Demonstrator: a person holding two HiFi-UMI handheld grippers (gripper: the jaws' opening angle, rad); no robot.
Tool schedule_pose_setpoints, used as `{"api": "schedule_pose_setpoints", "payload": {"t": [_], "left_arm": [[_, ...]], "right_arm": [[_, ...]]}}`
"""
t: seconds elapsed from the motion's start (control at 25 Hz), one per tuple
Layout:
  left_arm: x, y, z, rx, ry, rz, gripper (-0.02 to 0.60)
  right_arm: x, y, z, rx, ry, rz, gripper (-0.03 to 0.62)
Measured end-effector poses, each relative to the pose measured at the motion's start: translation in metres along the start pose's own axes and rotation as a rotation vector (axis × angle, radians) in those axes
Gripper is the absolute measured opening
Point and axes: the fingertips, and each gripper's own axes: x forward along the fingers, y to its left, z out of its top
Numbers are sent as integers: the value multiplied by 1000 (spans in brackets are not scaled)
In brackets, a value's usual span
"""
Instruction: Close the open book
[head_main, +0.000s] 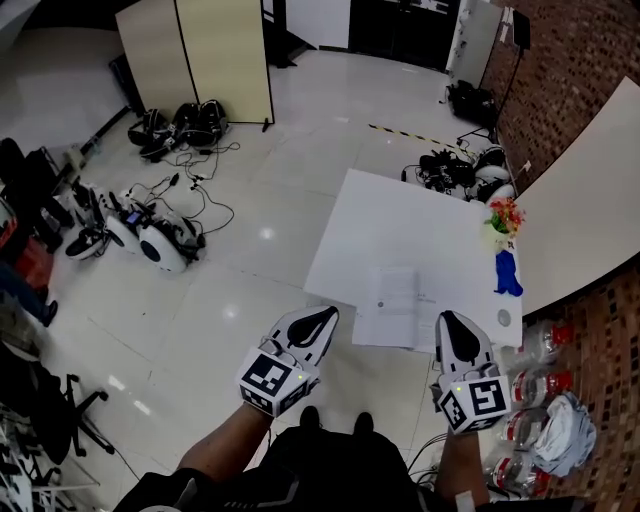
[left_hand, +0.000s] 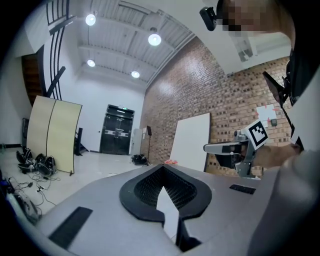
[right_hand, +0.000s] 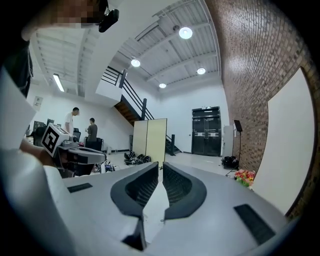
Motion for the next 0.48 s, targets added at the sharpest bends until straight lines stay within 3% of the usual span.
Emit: {"api": "schedule_pose_setpoints", "payload": {"t": [0.32,0.48], "left_arm": [[25,6,-19,-14,42,59,-3],[35,9,-55,-48,110,85,-3]], "right_arm": [[28,-13,-24,-124,86,71,8],[46,0,-74,-163,205,150,99]]}}
